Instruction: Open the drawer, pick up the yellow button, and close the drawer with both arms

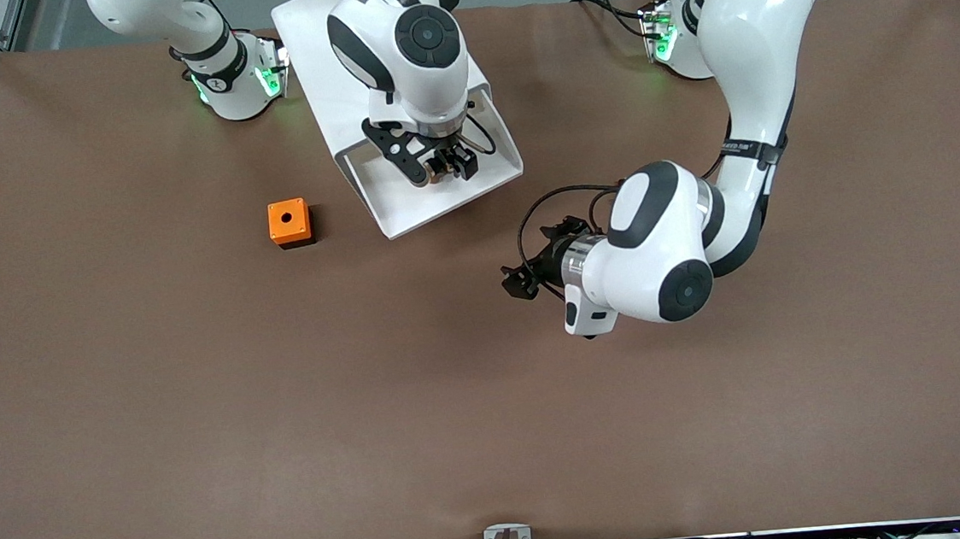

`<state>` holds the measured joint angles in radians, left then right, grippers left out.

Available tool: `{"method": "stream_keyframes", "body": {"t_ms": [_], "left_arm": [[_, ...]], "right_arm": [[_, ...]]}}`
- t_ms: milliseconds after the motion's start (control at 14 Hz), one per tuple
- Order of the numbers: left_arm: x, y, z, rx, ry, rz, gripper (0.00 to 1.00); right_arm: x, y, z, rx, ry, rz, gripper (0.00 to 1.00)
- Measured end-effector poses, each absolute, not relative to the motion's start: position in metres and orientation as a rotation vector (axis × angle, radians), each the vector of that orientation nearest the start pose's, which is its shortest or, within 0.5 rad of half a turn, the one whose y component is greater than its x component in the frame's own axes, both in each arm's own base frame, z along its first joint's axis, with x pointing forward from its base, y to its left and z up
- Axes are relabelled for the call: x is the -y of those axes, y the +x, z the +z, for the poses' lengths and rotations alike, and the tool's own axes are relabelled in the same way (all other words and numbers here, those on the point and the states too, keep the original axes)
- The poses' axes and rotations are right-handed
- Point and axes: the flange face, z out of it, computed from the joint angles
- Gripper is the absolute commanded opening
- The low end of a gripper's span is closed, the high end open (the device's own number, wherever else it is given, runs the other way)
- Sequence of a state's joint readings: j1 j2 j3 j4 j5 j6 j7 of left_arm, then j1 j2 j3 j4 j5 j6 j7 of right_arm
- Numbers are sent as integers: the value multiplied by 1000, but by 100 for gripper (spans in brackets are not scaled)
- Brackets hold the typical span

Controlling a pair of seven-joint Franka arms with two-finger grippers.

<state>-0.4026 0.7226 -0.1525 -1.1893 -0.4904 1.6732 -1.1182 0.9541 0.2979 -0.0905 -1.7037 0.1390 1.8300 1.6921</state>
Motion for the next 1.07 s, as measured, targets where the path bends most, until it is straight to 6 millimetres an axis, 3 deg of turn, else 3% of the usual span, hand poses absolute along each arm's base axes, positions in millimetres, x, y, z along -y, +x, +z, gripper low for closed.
{"method": "stream_keyframes", "body": {"t_ms": [285, 499, 712, 1069], "left_arm": [[397, 610, 373, 991, -3079, 673, 100], [413, 606, 384, 890, -3119, 420, 100], [431, 598, 385, 842, -3142, 340, 100], [437, 598, 371, 788, -3158, 171, 100]], "right_arm": [[-485, 392, 404, -1377, -2955, 240, 100], [-486, 392, 404, -1376, -2954, 240, 100], [-486, 392, 404, -1375, -2954, 239, 99], [-486, 391, 404, -1372, -2955, 240, 80]]}}
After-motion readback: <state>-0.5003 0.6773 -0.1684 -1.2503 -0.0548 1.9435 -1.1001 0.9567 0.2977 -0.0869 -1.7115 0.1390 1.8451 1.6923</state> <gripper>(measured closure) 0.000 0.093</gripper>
